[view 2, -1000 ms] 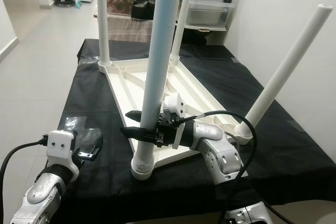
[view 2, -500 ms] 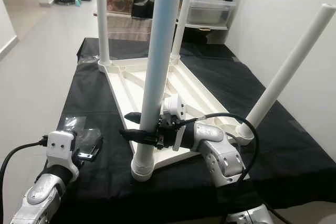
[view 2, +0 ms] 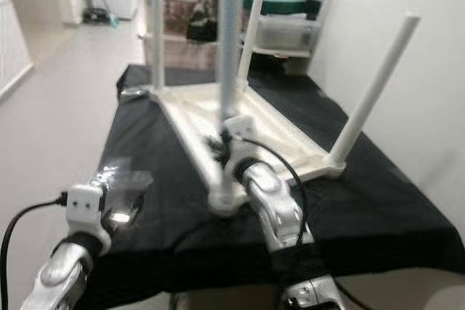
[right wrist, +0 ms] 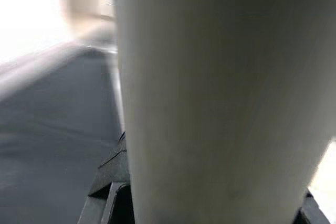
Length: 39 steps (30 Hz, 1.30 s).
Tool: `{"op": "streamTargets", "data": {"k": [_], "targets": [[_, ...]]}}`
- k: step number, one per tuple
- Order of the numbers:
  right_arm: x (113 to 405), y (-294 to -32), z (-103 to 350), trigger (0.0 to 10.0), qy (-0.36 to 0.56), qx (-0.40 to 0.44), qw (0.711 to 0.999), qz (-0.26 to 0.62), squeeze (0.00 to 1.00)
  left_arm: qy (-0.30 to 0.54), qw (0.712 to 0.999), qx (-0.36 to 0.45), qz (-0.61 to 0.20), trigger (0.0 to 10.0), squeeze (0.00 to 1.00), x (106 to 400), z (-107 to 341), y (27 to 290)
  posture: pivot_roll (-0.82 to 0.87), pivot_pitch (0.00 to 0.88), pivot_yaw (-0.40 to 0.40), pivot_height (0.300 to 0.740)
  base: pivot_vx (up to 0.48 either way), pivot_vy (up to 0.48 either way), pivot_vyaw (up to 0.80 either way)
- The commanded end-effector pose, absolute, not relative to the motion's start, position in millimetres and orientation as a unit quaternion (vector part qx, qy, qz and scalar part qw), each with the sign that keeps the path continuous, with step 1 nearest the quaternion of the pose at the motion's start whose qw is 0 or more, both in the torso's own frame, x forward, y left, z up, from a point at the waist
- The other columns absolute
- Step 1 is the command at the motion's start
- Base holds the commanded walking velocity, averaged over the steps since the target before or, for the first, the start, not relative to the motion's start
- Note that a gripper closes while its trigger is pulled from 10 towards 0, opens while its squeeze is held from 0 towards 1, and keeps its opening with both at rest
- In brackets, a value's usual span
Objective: Building children table
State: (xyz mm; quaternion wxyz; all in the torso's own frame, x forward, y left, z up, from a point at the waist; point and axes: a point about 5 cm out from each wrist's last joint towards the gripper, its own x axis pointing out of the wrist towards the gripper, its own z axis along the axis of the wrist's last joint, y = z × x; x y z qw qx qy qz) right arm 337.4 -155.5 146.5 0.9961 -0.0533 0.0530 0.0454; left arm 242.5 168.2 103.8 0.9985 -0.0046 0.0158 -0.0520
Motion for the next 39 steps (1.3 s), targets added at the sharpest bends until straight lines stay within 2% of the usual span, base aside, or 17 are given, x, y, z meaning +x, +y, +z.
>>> {"op": "streamTargets", "data": {"k": [1, 5, 6, 7, 8, 9, 11, 15, 21, 39], "targets": [[326, -177, 107, 10.0, 0.144, -0.058, 0.988, -0.014, 0.0, 0.025, 0.998, -0.001, -0.051, 10.0, 0.0, 242, 100, 168, 0.03, 0.0, -0.129, 0.74, 0.0, 0.0, 0.0], [326, -193, 109, 10.0, 0.135, -0.037, 0.986, -0.092, 0.0, 0.026, 0.998, 0.0, -0.05, 10.0, 0.0, 243, 99, 169, 0.03, 0.0, -0.129, 0.74, 0.0, 0.0, 0.0], [327, -194, 107, 10.0, 0.139, 0.0, 0.985, -0.099, 0.0, 0.026, 0.998, -0.002, -0.05, 10.0, 0.0, 244, 99, 168, 0.02, 0.0, -0.128, 0.74, 0.0, 0.0, 0.0], [327, -194, 107, 10.0, 0.139, 0.0, 0.985, -0.099, 0.0, 0.026, 0.998, -0.002, -0.05, 10.0, 0.0, 244, 99, 168, 0.02, 0.0, -0.128, 0.74, 0.0, 0.0, 0.0], [329, -194, 101, 10.0, 0.16, 0.062, 0.979, -0.111, 0.0, 0.026, 0.998, -0.004, -0.052, 10.0, 0.0, 244, 98, 166, 0.02, 0.0, -0.128, 0.74, 0.0, 0.0, 0.0], [329, -194, 101, 10.0, 0.16, 0.062, 0.979, -0.111, 0.0, 0.026, 0.998, -0.004, -0.052, 10.0, 0.0, 244, 98, 166, 0.02, 0.0, -0.128, 0.74, 0.0, 0.0, 0.0], [329, -191, 94, 10.0, 0.18, 0.115, 0.969, -0.127, 0.0, 0.027, 0.998, -0.004, -0.053, 10.0, 0.0, 244, 98, 166, 0.02, 0.0, -0.129, 0.74, 0.0, 0.0, 0.0], [327, -190, 87, 10.0, 0.197, 0.144, 0.958, -0.153, 0.0, 0.028, 0.998, -0.003, -0.05, 10.0, 0.0, 244, 98, 168, 0.02, 0.0, -0.129, 0.74, 0.0, 0.0, 0.0], [327, -195, 88, 10.0, 0.181, 0.146, 0.951, -0.204, 0.0, 0.027, 0.998, -0.001, -0.048, 10.0, 0.0, 245, 98, 170, 0.03, 0.0, -0.124, 0.74, 0.0, 0.0, 0.0], [332, -185, 100, 10.0, 0.141, 0.13, 0.962, -0.194, 0.0, 0.026, 0.998, 0.007, -0.053, 10.0, 0.0, 248, 99, 173, 0.03, 0.0, -0.109, 0.74, 0.0, 0.0, 0.0]]}}
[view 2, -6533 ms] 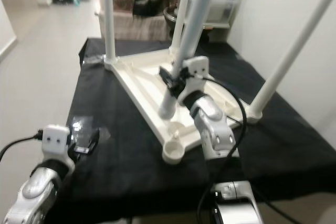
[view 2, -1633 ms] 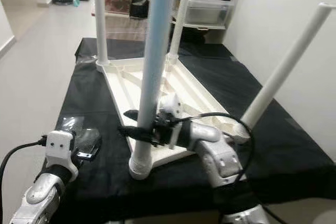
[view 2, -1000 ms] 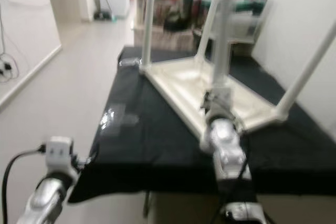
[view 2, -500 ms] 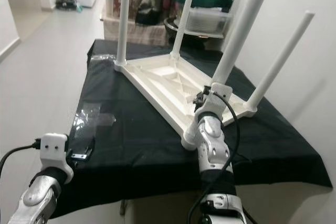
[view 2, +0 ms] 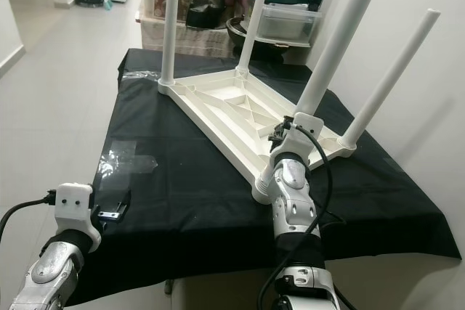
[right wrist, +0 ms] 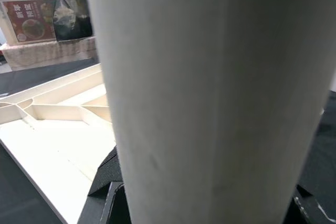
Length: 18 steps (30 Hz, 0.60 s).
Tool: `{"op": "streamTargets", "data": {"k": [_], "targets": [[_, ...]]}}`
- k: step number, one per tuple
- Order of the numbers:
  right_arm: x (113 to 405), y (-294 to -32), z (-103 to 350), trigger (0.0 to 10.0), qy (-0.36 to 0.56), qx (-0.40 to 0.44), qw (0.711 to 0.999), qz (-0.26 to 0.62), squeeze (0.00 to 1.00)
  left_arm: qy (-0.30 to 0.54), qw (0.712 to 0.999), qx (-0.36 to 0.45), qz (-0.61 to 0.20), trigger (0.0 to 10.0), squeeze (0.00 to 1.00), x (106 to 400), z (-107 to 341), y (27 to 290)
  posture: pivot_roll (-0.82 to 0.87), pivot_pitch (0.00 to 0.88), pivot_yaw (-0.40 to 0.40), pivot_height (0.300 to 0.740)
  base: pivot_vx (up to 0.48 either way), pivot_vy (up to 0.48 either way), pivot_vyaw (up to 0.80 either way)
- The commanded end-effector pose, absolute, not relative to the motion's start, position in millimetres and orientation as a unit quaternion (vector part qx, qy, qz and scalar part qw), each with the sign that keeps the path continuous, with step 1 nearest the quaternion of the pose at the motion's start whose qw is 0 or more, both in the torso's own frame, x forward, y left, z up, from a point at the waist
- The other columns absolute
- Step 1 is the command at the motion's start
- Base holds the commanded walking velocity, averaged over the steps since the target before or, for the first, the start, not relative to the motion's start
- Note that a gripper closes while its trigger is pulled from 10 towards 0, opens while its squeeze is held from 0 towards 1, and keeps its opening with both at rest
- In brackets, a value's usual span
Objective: Building children table
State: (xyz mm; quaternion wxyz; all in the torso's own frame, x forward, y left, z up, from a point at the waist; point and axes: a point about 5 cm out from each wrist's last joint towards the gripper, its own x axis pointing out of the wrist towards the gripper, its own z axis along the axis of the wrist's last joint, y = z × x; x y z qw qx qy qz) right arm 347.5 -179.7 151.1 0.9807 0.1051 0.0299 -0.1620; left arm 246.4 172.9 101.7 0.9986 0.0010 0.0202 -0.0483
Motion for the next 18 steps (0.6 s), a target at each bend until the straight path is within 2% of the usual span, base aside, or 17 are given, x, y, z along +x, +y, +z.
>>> {"op": "streamTargets", "data": {"k": [1, 18], "targets": [[332, -185, 100, 10.0, 0.141, 0.13, 0.962, -0.194, 0.0, 0.026, 0.998, 0.007, -0.053, 10.0, 0.0, 248, 99, 173, 0.03, 0.0, -0.109, 0.74, 0.0, 0.0, 0.0], [335, -176, 119, 10.0, 0.102, 0.11, 0.975, -0.166, 0.0, 0.025, 0.998, 0.012, -0.055, 10.0, 0.0, 249, 100, 173, 0.03, 0.0, -0.107, 0.74, 0.0, 0.0, 0.0]]}}
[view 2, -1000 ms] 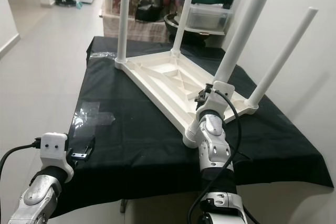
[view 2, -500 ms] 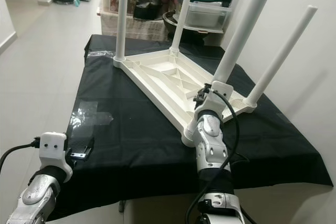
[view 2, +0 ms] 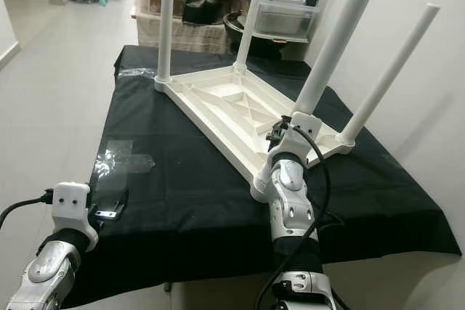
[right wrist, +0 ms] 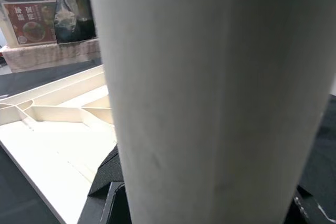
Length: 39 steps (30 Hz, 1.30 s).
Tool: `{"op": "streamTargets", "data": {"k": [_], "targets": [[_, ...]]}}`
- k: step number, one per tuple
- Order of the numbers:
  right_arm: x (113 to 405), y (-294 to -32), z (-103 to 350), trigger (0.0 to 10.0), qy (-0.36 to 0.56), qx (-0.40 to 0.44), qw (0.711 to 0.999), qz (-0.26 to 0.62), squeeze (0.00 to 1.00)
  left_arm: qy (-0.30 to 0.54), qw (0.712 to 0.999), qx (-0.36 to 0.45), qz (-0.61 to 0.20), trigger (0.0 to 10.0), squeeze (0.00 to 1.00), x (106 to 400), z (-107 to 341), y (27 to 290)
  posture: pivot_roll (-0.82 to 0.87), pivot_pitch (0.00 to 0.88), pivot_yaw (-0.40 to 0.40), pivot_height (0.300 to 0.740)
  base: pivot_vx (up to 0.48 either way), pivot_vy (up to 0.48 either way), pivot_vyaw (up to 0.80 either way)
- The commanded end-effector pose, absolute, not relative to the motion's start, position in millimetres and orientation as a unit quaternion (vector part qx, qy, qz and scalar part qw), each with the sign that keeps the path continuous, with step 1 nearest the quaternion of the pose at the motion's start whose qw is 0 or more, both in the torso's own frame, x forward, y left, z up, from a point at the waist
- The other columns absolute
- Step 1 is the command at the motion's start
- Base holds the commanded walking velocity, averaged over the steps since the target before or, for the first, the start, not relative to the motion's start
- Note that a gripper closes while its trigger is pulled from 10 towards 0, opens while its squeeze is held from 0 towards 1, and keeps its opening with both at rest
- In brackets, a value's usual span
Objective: Building children table
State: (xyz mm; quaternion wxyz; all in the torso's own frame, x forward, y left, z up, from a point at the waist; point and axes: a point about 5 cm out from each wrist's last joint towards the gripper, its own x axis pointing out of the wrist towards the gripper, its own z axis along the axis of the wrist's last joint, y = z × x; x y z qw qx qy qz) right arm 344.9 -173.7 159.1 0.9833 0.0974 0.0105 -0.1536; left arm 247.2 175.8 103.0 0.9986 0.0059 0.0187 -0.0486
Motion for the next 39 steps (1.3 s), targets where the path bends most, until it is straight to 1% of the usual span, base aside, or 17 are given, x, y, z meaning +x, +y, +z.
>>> {"op": "streamTargets", "data": {"k": [1, 18, 31, 39], "targets": [[336, -176, 120, 10.0, 0.1, 0.108, 0.975, -0.165, 0.0, 0.025, 0.998, 0.012, -0.055, 10.0, 0.0, 249, 100, 173, 0.03, 0.0, -0.107, 0.74, 0.0, 0.0, 0.0], [337, -174, 130, 10.0, 0.086, 0.091, 0.981, -0.148, 0.0, 0.026, 0.998, 0.009, -0.054, 10.0, 0.0, 248, 98, 171, 0.02, 0.0, -0.114, 0.74, 0.0, 0.0, 0.0], [339, -171, 149, 10.0, 0.05, 0.075, 0.987, -0.137, 0.0, 0.026, 0.998, 0.007, -0.054, 10.0, 0.0, 248, 97, 169, 0.02, 0.0, -0.117, 0.74, 0.0, 0.0, 0.0], [340, -169, 159, 10.0, 0.045, 0.067, 0.988, -0.129, 0.0, 0.027, 0.998, 0.006, -0.054, 10.0, 0.0, 248, 96, 169, 0.02, 0.0, -0.117, 0.74, 0.0, 0.0, 0.0]]}}
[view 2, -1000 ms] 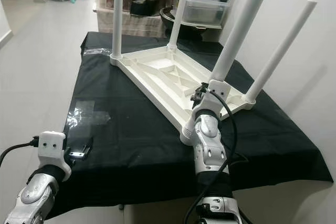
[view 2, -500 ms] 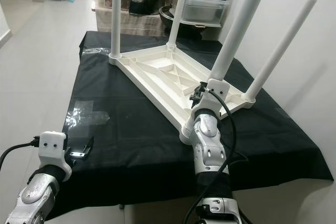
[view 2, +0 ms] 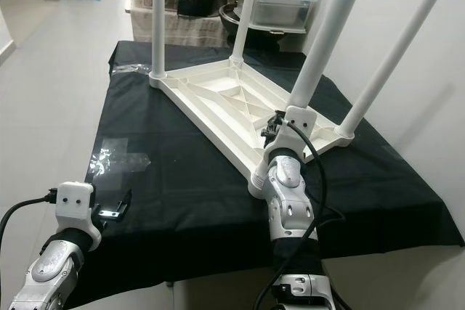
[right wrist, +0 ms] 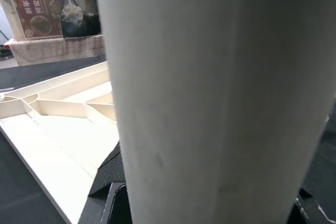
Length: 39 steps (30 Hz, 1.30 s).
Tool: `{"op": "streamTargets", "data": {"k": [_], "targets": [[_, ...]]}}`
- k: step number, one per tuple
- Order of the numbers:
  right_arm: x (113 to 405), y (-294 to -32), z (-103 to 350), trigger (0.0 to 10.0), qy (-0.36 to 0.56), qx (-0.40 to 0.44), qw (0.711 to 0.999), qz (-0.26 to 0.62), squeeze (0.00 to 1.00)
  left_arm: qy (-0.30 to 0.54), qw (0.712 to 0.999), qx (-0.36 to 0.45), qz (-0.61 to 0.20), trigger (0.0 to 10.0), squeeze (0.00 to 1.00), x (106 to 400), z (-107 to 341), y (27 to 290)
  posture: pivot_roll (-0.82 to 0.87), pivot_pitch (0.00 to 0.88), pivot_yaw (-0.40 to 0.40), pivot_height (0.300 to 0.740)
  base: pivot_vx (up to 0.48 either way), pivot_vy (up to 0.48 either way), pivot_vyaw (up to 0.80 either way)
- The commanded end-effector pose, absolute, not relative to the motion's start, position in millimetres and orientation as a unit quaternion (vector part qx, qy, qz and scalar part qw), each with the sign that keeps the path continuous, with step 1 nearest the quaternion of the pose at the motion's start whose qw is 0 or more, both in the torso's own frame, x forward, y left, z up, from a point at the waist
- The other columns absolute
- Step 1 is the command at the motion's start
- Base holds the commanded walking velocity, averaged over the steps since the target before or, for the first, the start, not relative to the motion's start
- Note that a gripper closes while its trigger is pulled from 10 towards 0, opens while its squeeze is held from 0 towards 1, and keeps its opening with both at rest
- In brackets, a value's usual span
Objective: Building children table
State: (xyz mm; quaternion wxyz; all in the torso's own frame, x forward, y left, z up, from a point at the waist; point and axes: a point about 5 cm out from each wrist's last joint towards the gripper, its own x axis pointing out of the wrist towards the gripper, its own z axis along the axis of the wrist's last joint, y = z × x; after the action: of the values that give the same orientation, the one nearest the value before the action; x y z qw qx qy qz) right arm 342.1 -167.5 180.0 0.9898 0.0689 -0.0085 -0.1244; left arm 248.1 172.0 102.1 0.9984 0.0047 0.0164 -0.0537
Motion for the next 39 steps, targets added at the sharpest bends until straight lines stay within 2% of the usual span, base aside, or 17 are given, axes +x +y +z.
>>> {"op": "streamTargets", "data": {"k": [1, 20, 36, 37, 39], "targets": [[340, -168, 163, 10.0, 0.041, 0.065, 0.989, -0.126, 0.0, 0.027, 0.998, 0.006, -0.054, 10.0, 0.0, 248, 96, 169, 0.02, 0.0, -0.117, 0.74, 0.0, 0.0, 0.0], [338, -169, 166, 10.0, 0.043, 0.074, 0.988, -0.128, 0.0, 0.028, 0.998, 0.006, -0.056, 10.0, 0.0, 248, 96, 169, 0.01, 0.0, -0.116, 0.74, 0.0, 0.0, 0.0], [336, -169, 176, 10.0, 0.01, 0.086, 0.988, -0.132, 0.0, 0.028, 0.998, 0.007, -0.056, 10.0, 0.0, 249, 95, 169, 0.01, 0.0, -0.113, 0.74, 0.0, 0.0, 0.0], [336, -169, 178, 10.0, 0.006, 0.087, 0.988, -0.131, 0.39, 0.028, 0.998, 0.007, -0.056, 10.0, 0.0, 249, 95, 169, 0.01, 0.0, -0.113, 0.74, 0.0, 0.0, 0.0], [336, -169, 179, 10.0, 0.001, 0.088, 0.987, -0.132, 0.39, 0.028, 0.998, 0.007, -0.057, 10.0, 0.0, 249, 95, 169, 0.01, 0.0, -0.111, 0.74, 0.0, 0.0, 0.0]]}}
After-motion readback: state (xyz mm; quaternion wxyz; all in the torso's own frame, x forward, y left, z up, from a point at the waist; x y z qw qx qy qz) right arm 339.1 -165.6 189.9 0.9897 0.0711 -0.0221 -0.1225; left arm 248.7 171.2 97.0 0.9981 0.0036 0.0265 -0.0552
